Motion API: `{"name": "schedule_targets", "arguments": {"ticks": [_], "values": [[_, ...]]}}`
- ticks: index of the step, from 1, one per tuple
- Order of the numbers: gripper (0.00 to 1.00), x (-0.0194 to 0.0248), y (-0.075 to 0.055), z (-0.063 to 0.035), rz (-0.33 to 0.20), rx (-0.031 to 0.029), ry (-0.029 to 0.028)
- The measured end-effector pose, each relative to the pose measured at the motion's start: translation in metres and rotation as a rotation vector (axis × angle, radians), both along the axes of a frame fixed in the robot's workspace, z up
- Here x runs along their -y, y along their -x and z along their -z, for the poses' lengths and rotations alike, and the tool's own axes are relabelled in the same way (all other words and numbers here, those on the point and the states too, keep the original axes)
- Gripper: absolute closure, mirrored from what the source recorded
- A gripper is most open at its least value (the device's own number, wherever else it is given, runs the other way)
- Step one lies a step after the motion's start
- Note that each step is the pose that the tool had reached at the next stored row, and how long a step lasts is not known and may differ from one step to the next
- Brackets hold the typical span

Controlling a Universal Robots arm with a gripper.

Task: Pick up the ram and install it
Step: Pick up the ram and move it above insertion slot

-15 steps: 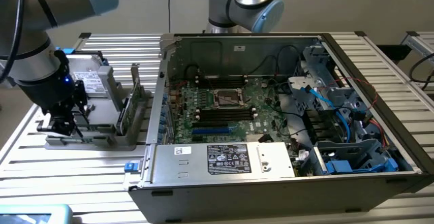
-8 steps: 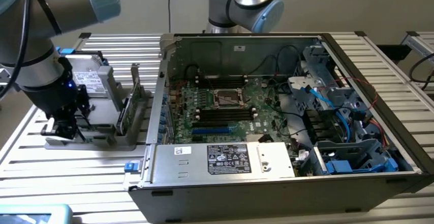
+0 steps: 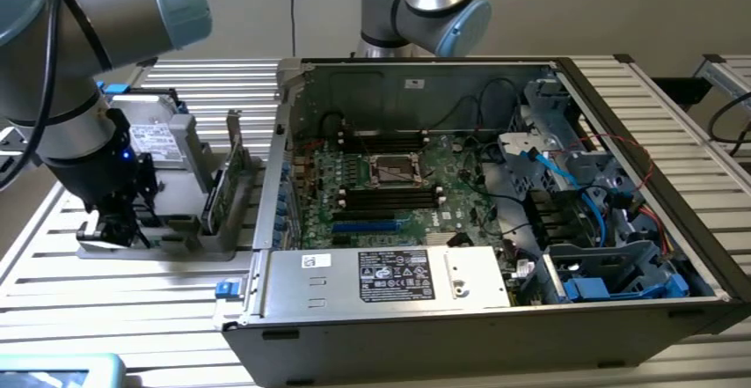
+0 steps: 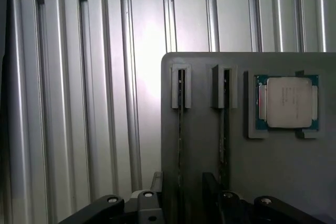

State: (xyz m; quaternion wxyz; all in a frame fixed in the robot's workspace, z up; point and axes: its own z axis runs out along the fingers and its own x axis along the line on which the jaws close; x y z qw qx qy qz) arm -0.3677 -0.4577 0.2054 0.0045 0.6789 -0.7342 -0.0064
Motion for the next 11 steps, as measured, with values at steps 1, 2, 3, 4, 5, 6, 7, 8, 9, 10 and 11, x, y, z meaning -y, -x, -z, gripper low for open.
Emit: {"name": "schedule_targets", "arguments": {"ticks": [1,2,3,4,5,6,7,8,9,10,11], "values": [[0.58,0.0000,0.0002,0.0002,0.000,0.0001,0.0000],[0.58,-0.0001,0.0006,0.0006,0.000,0.0003,-0.0001],[0.58,-0.0001,0.0010,0.0009,0.000,0.0004,0.0000],[0.58,0.0000,0.0011,0.0011,0.000,0.0004,0.0000],[0.58,0.0000,0.0012,0.0013,0.000,0.0003,0.0001],[0.58,0.0000,0.0012,0.0017,0.000,0.0003,0.0000],[0.58,0.0000,0.0013,0.0023,0.000,0.0004,0.0000],[0.58,0.0000,0.0013,0.0029,0.000,0.0004,0.0001],[0.58,0.0000,0.0013,0.0036,0.000,0.0003,0.0001],[0.58,0.0000,0.0013,0.0044,0.000,0.0003,0.0001],[0.58,0.0000,0.0013,0.0052,0.000,0.0003,0.0002]]}}
